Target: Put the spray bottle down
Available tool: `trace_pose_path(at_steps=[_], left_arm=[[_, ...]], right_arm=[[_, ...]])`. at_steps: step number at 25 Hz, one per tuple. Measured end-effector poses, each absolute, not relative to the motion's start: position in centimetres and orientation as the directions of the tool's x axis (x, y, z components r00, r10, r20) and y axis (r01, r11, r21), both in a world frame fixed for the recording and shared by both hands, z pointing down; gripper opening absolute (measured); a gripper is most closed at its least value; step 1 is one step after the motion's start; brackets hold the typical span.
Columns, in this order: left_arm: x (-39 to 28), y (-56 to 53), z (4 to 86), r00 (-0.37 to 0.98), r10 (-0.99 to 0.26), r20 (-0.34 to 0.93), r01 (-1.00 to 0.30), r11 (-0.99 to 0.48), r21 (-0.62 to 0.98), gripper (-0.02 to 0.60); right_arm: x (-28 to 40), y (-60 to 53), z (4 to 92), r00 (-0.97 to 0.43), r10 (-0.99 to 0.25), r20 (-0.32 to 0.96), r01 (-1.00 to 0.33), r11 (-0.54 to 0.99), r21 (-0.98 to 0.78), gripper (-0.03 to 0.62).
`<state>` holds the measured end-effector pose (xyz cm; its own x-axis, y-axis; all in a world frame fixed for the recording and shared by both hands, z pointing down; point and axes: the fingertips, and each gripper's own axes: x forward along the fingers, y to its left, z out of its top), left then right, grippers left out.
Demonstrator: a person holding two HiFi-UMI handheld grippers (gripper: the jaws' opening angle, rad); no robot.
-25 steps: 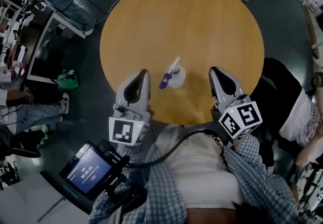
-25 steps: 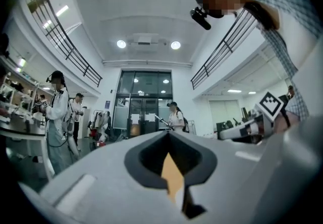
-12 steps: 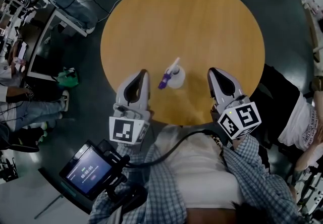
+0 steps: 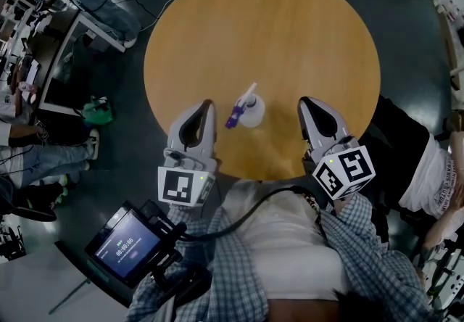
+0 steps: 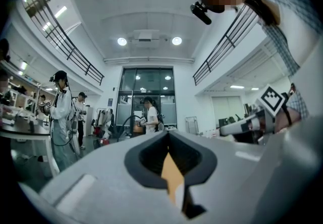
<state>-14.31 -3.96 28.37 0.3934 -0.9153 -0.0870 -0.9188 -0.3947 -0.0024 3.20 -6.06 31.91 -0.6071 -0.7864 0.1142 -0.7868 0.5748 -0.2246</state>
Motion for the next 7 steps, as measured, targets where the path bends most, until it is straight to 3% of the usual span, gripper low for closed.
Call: trace_pose_path(at_steps=[7], left_arm=[[-14.71,-3.64,29.39,0.393,-0.917,-0.061,-0.919,-0.393,-0.012,0.003]], right_arm=[[3.01,-5.83,32.13,-0.607,-0.786,0.116,-0.787,0.575,-0.225,0.005]])
